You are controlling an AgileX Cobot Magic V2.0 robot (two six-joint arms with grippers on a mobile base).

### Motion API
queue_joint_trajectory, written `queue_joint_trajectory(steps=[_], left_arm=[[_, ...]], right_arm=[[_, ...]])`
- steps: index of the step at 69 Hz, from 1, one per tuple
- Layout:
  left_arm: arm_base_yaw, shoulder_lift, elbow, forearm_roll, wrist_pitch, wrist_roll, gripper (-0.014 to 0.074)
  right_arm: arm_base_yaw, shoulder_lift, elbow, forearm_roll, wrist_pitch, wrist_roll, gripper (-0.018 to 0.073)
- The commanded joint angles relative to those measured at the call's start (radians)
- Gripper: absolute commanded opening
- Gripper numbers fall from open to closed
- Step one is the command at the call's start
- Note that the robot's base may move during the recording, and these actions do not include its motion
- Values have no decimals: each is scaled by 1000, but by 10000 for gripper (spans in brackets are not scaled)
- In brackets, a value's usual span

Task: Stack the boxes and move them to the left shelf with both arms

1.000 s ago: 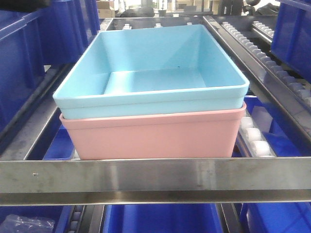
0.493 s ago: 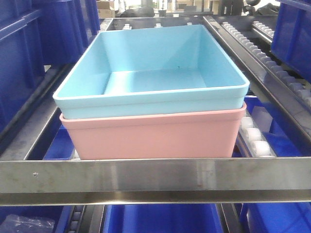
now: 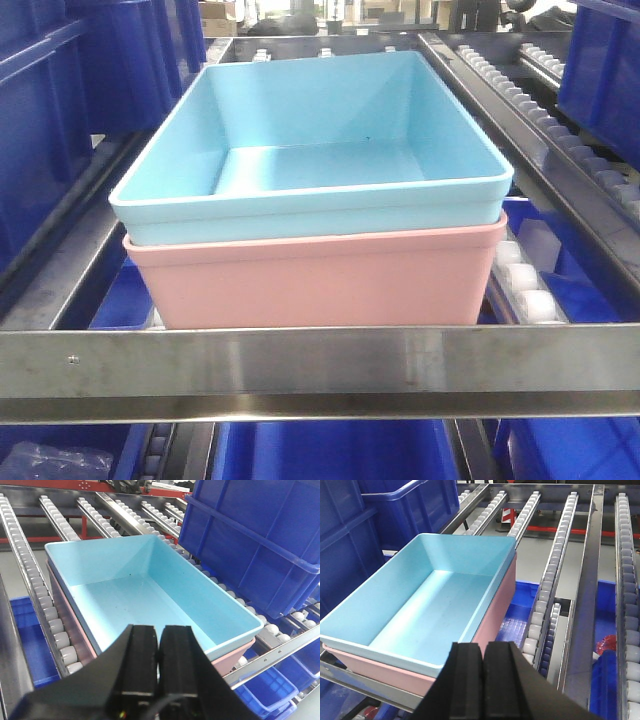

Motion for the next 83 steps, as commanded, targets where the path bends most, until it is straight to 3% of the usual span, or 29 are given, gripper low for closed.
queue_joint_trajectory(steps=[1,15,20,28,31,44,50,59,67,83], left_arm=[[-7,1,-31,1,-81,-3,-3],[-7,1,-31,1,-79,-3,-3],[-7,1,-31,1,-79,-3,-3],[-7,1,-31,1,-79,-3,-3],[-7,1,-31,1,-79,-3,-3],[-7,1,-31,1,-79,-3,-3],[-7,1,-31,1,-79,-3,-3],[-7,1,-31,1,-79,-3,-3],[-7,1,-31,1,-78,-3,-3],[-7,1,-31,1,-78,-3,-3]], right_arm=[[-10,2,-20,-21,-73,-10,49],[-178,-85,83,-13,-107,-25,49],[-251,-137,118,45,-126,-145,49],[-348,-215,187,221,-196,-445,49],[-376,-236,221,283,-229,-488,49],[-450,-307,344,324,-429,-472,49],[-476,-343,384,324,-429,-451,49],[-490,-380,457,315,-448,-303,49],[-490,-380,473,258,-428,-303,49],[-490,-380,473,258,-447,-303,49]])
